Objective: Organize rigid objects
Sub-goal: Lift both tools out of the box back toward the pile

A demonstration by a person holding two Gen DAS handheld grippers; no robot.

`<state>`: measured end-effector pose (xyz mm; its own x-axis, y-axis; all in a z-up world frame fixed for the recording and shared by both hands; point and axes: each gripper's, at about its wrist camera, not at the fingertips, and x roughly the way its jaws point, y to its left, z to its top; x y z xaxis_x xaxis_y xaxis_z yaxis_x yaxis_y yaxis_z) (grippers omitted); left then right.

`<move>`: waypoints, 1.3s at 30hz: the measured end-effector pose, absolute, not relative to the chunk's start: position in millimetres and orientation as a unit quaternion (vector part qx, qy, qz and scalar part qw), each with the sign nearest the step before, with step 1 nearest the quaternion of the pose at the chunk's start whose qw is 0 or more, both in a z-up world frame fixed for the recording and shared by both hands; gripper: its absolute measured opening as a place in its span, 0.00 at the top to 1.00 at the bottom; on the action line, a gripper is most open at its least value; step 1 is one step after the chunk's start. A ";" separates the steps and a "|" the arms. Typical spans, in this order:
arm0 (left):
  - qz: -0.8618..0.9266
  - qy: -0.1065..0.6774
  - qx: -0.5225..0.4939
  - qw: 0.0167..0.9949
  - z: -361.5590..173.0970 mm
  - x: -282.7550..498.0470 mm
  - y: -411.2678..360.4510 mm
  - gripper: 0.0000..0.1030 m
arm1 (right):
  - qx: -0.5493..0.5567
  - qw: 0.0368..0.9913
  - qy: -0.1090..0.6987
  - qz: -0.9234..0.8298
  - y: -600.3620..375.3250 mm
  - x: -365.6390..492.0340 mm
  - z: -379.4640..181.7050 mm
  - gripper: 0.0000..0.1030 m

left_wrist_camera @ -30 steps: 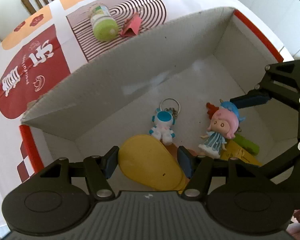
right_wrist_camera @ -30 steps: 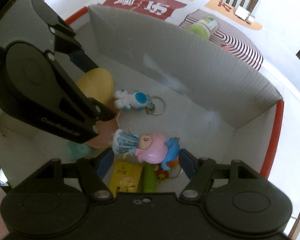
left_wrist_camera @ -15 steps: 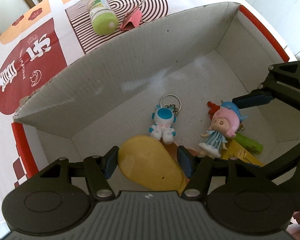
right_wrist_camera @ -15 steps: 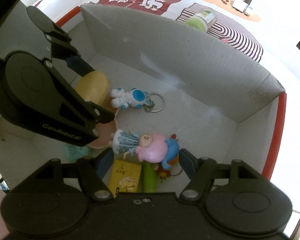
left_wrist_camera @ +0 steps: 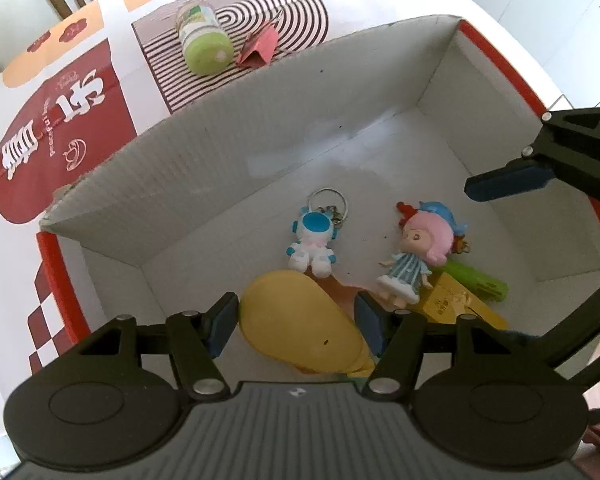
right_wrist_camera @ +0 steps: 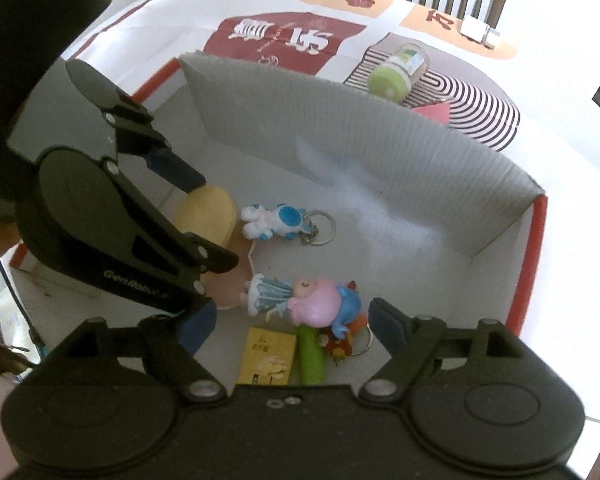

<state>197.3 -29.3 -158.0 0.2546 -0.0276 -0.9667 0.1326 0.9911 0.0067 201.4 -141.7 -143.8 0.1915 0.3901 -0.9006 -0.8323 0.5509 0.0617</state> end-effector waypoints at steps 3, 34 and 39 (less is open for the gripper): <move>-0.057 0.601 0.039 0.796 -151.0 192.4 -29.6 0.39 | -0.220 0.739 0.481 0.418 -146.7 200.6 -137.0 0.16; -0.033 0.491 -0.038 0.870 -51.3 206.1 16.8 0.19 | -0.142 0.814 0.390 0.407 -181.3 255.7 -28.2 0.01; 0.003 0.470 -0.052 0.881 -45.0 230.6 30.0 0.18 | -0.138 0.821 0.385 0.399 -175.4 285.0 -26.9 0.01</move>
<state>230.6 30.0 -45.0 0.5578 -0.0431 -0.8289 -0.0550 0.9945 -0.0888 285.0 -175.4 -26.9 0.3851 0.5480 -0.7426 -0.7611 0.6437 0.0804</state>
